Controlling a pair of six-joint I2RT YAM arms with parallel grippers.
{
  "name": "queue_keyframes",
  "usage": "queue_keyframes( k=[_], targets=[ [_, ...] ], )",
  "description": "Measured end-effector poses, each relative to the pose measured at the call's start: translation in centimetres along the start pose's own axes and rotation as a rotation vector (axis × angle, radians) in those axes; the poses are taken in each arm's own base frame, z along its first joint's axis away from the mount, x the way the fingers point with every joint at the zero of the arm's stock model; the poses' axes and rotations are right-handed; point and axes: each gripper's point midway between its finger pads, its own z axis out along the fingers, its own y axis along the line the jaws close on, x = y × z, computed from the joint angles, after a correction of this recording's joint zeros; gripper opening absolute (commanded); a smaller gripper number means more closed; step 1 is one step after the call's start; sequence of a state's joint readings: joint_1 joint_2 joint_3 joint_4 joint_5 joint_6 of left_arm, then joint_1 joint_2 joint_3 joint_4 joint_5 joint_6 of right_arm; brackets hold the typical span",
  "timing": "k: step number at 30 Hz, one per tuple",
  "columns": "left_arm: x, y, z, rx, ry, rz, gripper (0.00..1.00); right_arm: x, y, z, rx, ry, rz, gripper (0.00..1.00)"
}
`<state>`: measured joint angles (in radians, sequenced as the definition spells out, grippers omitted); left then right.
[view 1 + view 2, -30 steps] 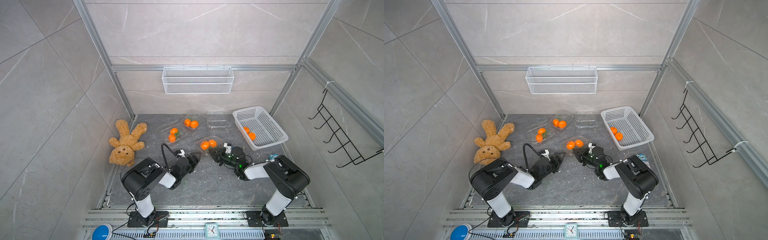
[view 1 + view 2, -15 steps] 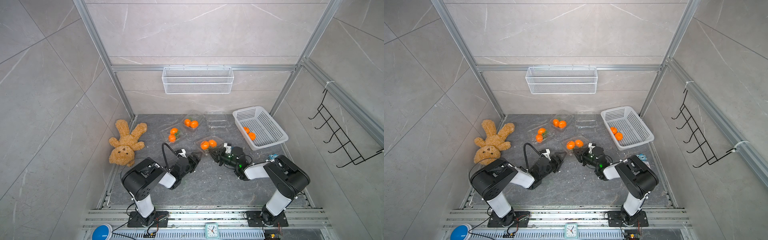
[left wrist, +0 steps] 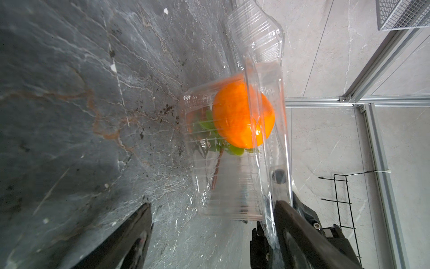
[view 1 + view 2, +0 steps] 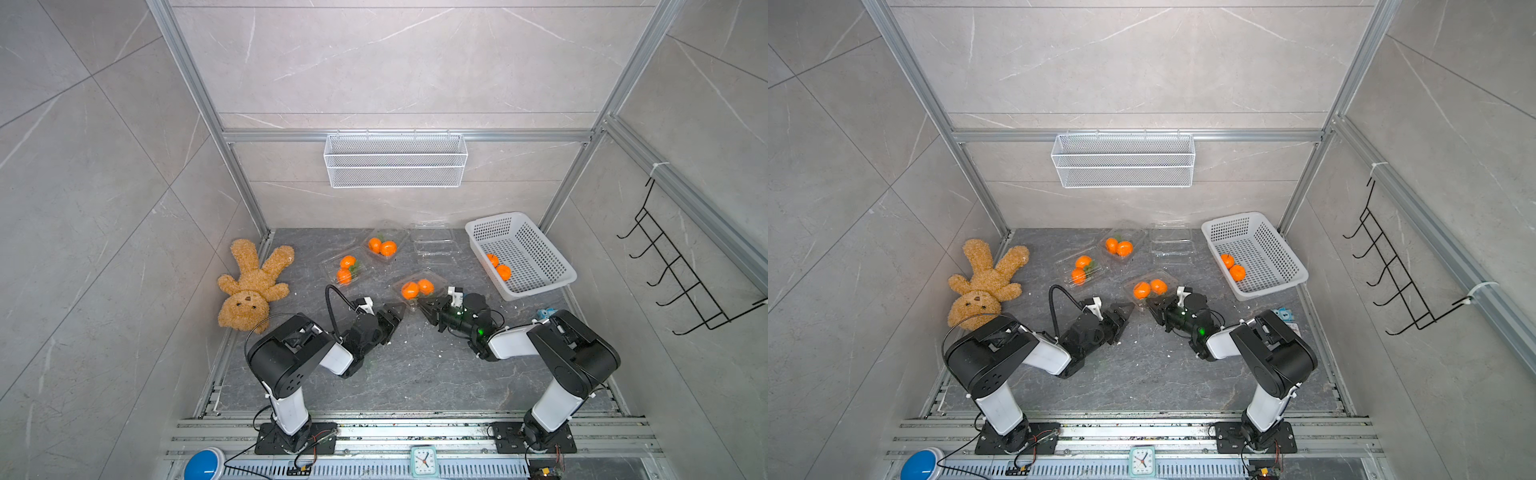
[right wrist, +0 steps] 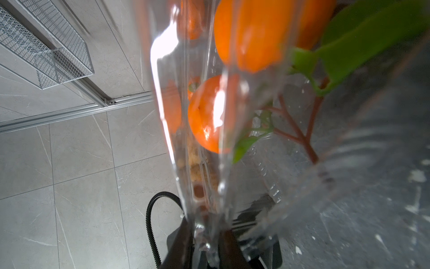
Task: Take oranges out of containers
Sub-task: Open the packing box at the center of the board.
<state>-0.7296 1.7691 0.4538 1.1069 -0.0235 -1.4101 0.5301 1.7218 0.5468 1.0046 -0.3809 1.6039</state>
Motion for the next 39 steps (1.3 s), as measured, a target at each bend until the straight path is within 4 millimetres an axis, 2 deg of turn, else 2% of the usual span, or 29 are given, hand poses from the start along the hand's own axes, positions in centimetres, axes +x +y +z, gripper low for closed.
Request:
queue_keyframes(
  k=[39],
  targets=[
    [-0.24, 0.22, -0.17, 0.001, -0.014, -0.012, 0.83, 0.05, 0.25, -0.10, -0.004, 0.001, -0.002, 0.20]
  ],
)
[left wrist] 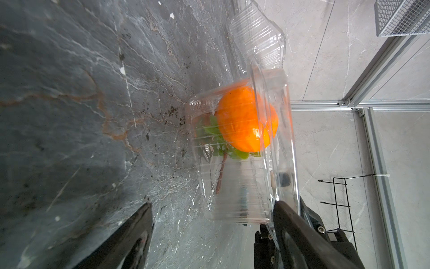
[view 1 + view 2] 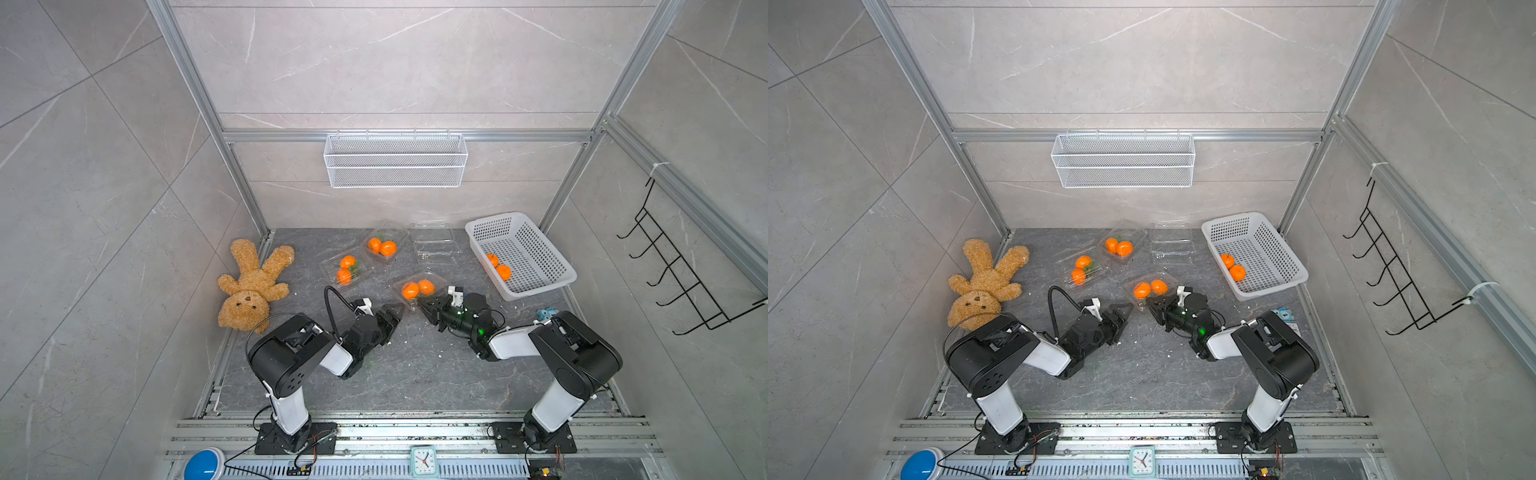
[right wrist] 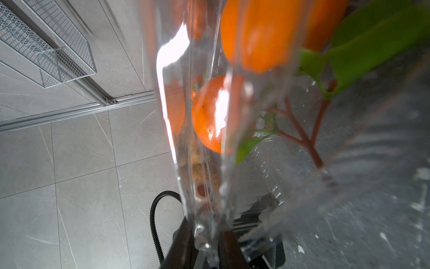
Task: Take oranges out of containers
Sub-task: Open the packing box at the center of the board.
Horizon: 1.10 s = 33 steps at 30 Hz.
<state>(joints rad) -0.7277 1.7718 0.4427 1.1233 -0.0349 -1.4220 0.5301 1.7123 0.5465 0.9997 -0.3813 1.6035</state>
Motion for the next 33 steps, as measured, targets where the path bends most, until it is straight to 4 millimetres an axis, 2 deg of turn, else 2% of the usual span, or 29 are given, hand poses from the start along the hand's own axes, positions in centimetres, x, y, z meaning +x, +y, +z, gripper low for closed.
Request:
queue_keyframes(
  k=[7, 18, 26, 31, 33],
  targets=[
    [0.0, -0.2, 0.4, 0.005, 0.001, 0.000, 0.83, 0.0, 0.0, 0.0, 0.000, -0.001, -0.008, 0.20],
    [0.2, 0.7, 1.1, -0.013, 0.010, -0.011, 0.82, -0.2, -0.1, 0.0, 0.007, -0.010, -0.030, 0.20],
    [0.2, 1.2, 1.2, -0.026, 0.010, -0.020, 0.82, 0.5, 0.8, 0.8, -0.010, 0.001, -0.047, 0.20],
    [0.3, 1.3, 1.4, -0.026, 0.012, -0.020, 0.82, 3.0, 1.4, 2.1, -0.023, 0.079, -0.064, 0.20],
    [0.2, 1.3, 1.4, -0.028, 0.012, -0.020, 0.82, 3.4, 1.6, 2.4, -0.027, 0.092, -0.068, 0.20]
  ],
)
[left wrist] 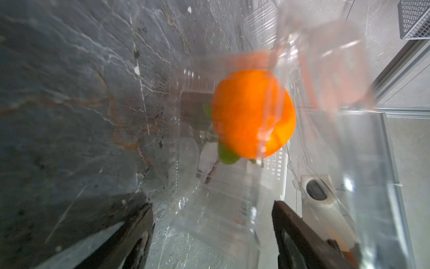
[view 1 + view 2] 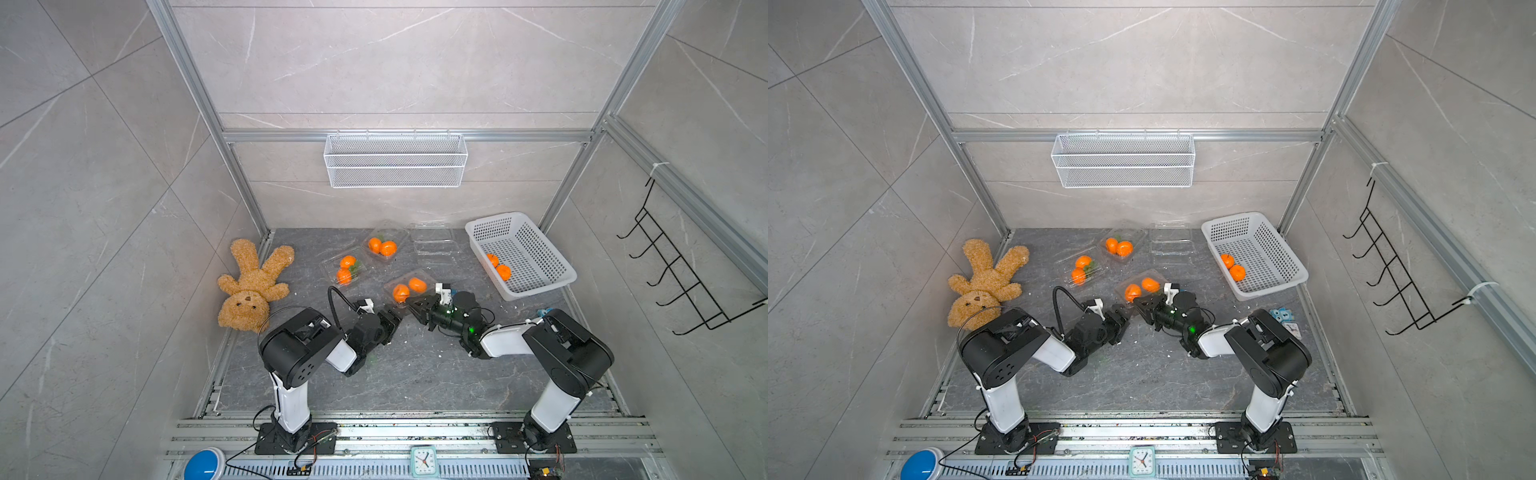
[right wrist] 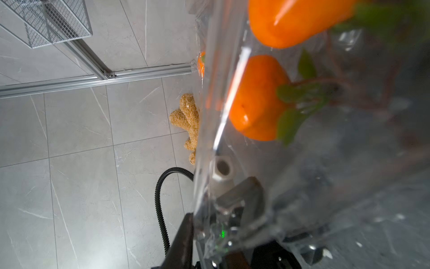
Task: Take oranges out of containers
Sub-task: Open the packing box at the center of the board.
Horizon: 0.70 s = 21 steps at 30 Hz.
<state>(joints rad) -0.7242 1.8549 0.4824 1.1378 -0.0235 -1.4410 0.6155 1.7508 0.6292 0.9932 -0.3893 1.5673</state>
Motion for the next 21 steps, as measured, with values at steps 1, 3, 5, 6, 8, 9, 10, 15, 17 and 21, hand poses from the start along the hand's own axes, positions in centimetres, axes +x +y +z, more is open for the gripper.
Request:
queue_keyframes(
  k=[1, 3, 5, 6, 8, 9, 10, 15, 17, 21],
  targets=[
    [0.0, 0.0, 0.0, -0.001, 0.000, 0.000, 0.82, 0.1, 0.1, 0.1, -0.001, 0.002, -0.001, 0.20],
    [0.0, 0.0, 0.0, -0.001, 0.000, -0.003, 0.82, 0.0, 0.0, 0.2, -0.002, 0.002, -0.001, 0.21],
    [0.0, 0.0, 0.0, -0.001, 0.001, -0.006, 0.82, 0.0, 0.0, 0.2, -0.001, 0.002, -0.001, 0.22],
    [0.0, 0.0, 0.0, -0.001, 0.000, -0.007, 0.82, 0.0, 0.0, 0.3, -0.002, 0.003, -0.002, 0.24],
    [0.0, 0.0, 0.0, -0.001, 0.000, -0.007, 0.82, 0.0, 0.1, 0.4, 0.000, 0.006, -0.008, 0.29],
    [0.0, 0.1, 0.0, -0.001, 0.000, -0.007, 0.82, 0.0, 0.2, 0.5, 0.003, 0.008, -0.013, 0.30],
    [0.0, 0.1, 0.0, -0.002, 0.000, -0.007, 0.82, 0.1, 0.2, 0.6, 0.010, 0.013, -0.018, 0.33],
    [-0.5, 0.6, -0.8, -0.016, -0.010, -0.012, 0.82, 0.2, 1.0, 1.0, 0.052, 0.029, -0.073, 0.45],
    [-0.9, 0.7, -1.3, -0.022, -0.018, -0.015, 0.82, 0.1, 2.0, 0.9, 0.063, 0.032, -0.112, 0.51],
    [-2.0, 0.3, -2.2, -0.031, -0.039, -0.020, 0.82, -0.5, 4.1, 0.9, 0.071, 0.034, -0.181, 0.63]
  ],
)
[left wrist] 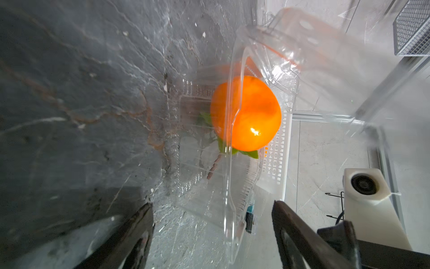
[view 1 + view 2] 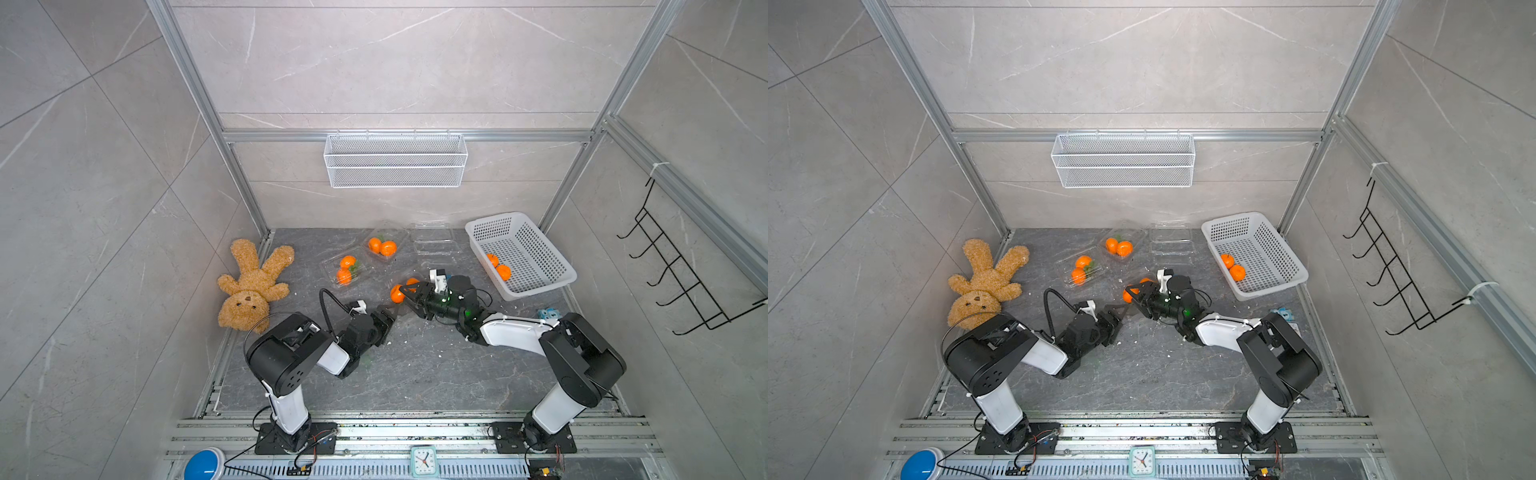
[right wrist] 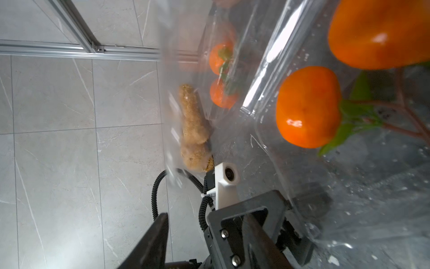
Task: Take oranges out of containers
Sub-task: Open the packing box at the center of the board, then pick up the orange from the packing box.
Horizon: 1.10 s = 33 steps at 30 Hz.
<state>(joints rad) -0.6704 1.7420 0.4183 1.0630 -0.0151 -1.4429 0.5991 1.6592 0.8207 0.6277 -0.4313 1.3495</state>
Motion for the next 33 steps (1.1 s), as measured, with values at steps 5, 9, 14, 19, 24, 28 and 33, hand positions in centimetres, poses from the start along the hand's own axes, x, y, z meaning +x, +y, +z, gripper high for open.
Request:
queue_keyframes(
  k=[5, 9, 14, 19, 24, 28, 33],
  targets=[
    [-1.6, -0.7, -1.0, -0.021, -0.014, 0.008, 0.86, -1.1, 1.7, -0.1, 0.051, 0.005, -0.105, 0.80],
    [-3.4, -1.3, -2.4, -0.071, -0.034, 0.042, 0.92, -2.2, 3.0, -0.6, 0.153, 0.014, -0.249, 0.89],
    [-5.3, -5.5, -5.0, -0.103, -0.071, 0.163, 0.98, -3.1, 3.4, -2.1, 0.305, 0.026, -0.446, 0.75],
    [-5.4, -7.1, -6.3, -0.102, -0.070, 0.222, 0.99, -2.8, -0.7, -3.0, 0.524, 0.106, -0.586, 0.66],
    [-4.1, -3.9, -4.6, -0.183, 0.007, 0.195, 0.99, -1.4, -5.8, -2.0, 0.705, 0.215, -0.679, 0.61],
    [-3.2, -2.5, -3.5, -0.198, 0.052, 0.161, 0.99, -0.6, -9.2, -1.7, 0.822, 0.286, -0.726, 0.59],
    [-2.4, -3.0, -2.9, -0.162, 0.084, 0.140, 1.00, -1.0, -10.4, -0.7, 0.897, 0.296, -0.786, 0.58]
  ],
)
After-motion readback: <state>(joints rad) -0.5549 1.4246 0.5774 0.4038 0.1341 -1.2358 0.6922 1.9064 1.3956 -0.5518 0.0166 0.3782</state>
